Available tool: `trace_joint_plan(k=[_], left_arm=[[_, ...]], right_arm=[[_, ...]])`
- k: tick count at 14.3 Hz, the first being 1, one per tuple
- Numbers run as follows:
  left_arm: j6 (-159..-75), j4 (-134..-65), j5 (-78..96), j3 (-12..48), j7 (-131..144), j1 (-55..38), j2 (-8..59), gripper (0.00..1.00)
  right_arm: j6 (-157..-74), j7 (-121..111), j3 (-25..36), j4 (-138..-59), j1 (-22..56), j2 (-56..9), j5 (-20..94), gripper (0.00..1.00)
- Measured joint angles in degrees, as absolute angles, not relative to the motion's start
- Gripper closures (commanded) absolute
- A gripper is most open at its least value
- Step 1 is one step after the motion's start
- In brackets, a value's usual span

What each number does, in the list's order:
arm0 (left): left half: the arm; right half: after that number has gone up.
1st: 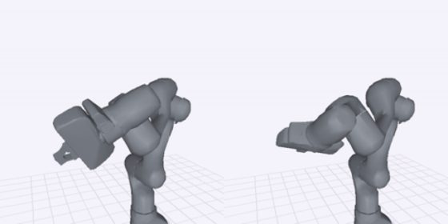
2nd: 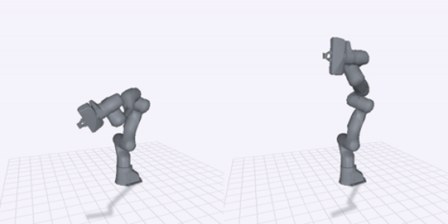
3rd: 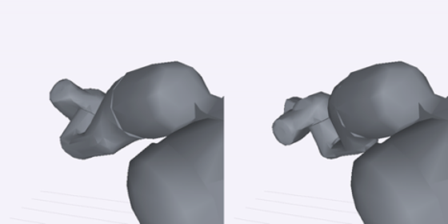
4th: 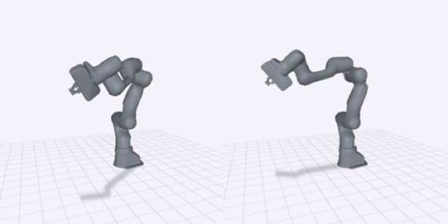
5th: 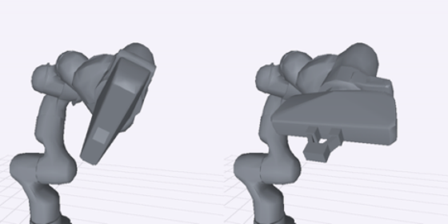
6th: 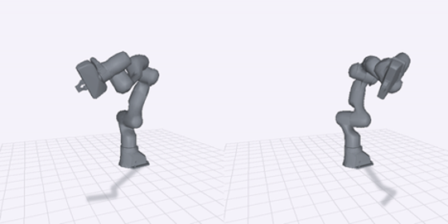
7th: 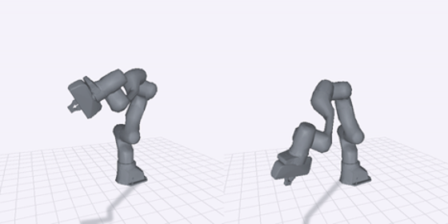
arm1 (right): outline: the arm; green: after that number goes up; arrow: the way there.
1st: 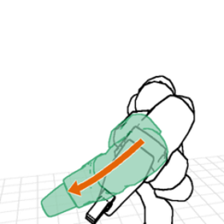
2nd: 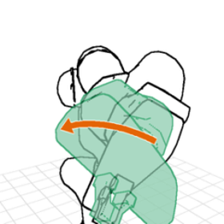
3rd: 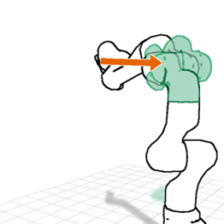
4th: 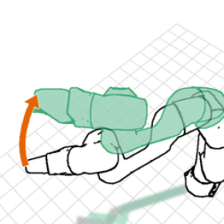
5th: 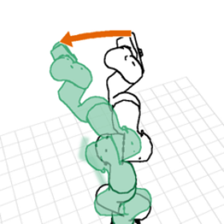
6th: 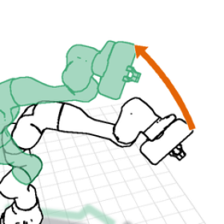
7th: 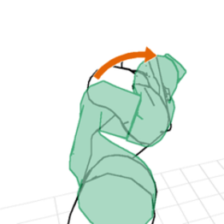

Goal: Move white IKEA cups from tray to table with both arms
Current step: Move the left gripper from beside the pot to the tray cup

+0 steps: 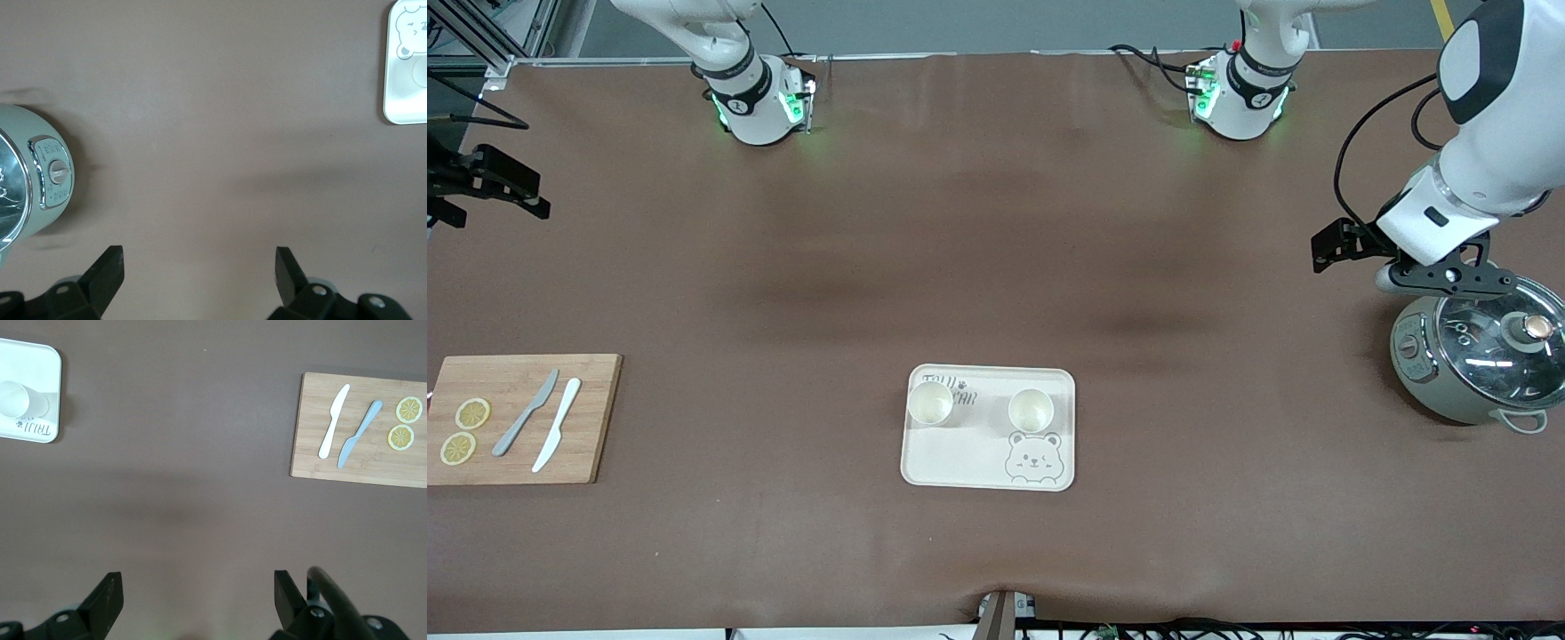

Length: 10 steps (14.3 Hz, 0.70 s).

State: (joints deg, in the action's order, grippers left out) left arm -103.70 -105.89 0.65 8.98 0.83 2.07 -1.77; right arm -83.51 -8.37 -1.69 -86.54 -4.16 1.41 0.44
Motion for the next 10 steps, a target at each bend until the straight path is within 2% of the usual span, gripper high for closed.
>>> trace_joint_plan(k=[5, 10], left_arm=[[-103.77, -105.81, 0.65, 9.45, 0.83, 1.63, -1.76, 0.0], [-106.37, -103.76, 0.64, 13.87, 11.56, -0.52, -0.39, 0.0]], right_arm=[[-83.51, -8.37, -1.69, -86.54, -4.16, 1.41, 0.44, 0.0], [-83.51, -8.37, -1.7, -86.54, -4.16, 1.41, 0.44, 0.0]])
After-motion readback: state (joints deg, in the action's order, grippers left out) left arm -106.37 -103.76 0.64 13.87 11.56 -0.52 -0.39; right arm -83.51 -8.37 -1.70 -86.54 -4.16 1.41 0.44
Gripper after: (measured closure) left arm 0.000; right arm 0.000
